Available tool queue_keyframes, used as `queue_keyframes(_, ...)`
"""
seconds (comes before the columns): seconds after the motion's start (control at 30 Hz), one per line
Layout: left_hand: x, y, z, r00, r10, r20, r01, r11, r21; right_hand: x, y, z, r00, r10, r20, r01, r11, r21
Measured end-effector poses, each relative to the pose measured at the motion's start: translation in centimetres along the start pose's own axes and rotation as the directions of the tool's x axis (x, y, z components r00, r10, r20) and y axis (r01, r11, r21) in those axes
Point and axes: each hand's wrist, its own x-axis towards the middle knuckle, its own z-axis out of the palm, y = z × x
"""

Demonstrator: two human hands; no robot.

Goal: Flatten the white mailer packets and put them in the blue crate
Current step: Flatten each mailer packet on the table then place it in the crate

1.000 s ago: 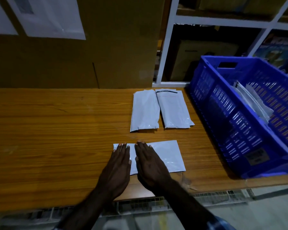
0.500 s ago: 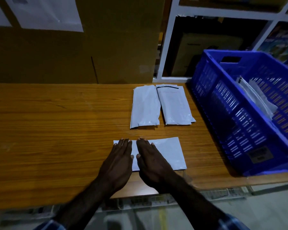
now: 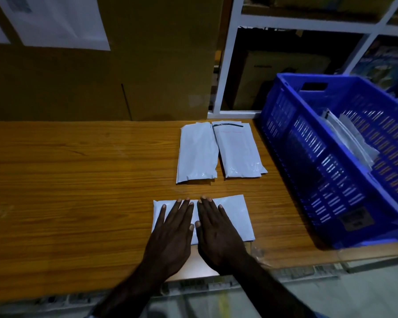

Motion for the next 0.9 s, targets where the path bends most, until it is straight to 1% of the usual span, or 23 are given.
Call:
queue_keyframes(0.1, 0.0, 0.2, -0.3, 1.0, -0.009, 0.024, 0.009, 1.0, 0.009, -0.1, 0.0, 0.1, 1.0, -0.002, 0.022, 0.002, 1.0, 0.003)
queue_keyframes(0.2, 0.1, 0.2, -0.3, 0.998, -0.018, 0.058, 0.016, 0.999, 0.037, 0.3, 0.4, -0.2, 0.993, -0.007, 0.117, 0.006, 1.0, 0.01)
queue_keyframes(0.27, 0.3, 0.3, -0.6, 0.998, -0.021, 0.062, 0.016, 0.997, 0.077, 1.0, 0.8, -0.8, 0.984, -0.014, 0.178, 0.003, 0.998, 0.06)
queue_keyframes(0.33, 0.8, 0.5, -0.9, 0.999, -0.01, 0.051, 0.005, 0.995, 0.097, 1.6, 1.4, -1.5, 0.988, -0.014, 0.152, 0.001, 0.997, 0.083)
queue_keyframes(0.47, 1.8, 1.9, -0.9, 0.999, 0.015, 0.036, -0.018, 0.996, 0.082, 0.8, 2.7, -2.0, 0.99, 0.057, 0.126, -0.061, 0.998, 0.03)
queue_keyframes(0.6, 1.9, 2.3, 0.0, 0.998, 0.048, 0.05, -0.052, 0.996, 0.074, -0.8, 2.8, -1.6, 0.995, 0.033, 0.093, -0.035, 0.999, 0.014)
queue_keyframes(0.73, 1.7, 2.3, 0.0, 0.997, 0.068, 0.035, -0.07, 0.994, 0.085, -1.4, 2.8, -1.1, 1.0, -0.007, -0.004, 0.007, 1.0, -0.022)
queue_keyframes(0.8, 1.8, 2.4, 0.0, 0.997, 0.064, 0.039, -0.067, 0.993, 0.093, -1.4, 2.9, -0.8, 1.0, -0.009, -0.003, 0.009, 1.0, -0.022)
queue_keyframes(0.9, 2.1, 2.5, -0.1, 0.998, 0.066, 0.021, -0.068, 0.991, 0.114, -1.0, 3.0, -1.0, 0.999, 0.014, 0.047, -0.014, 1.0, 0.01)
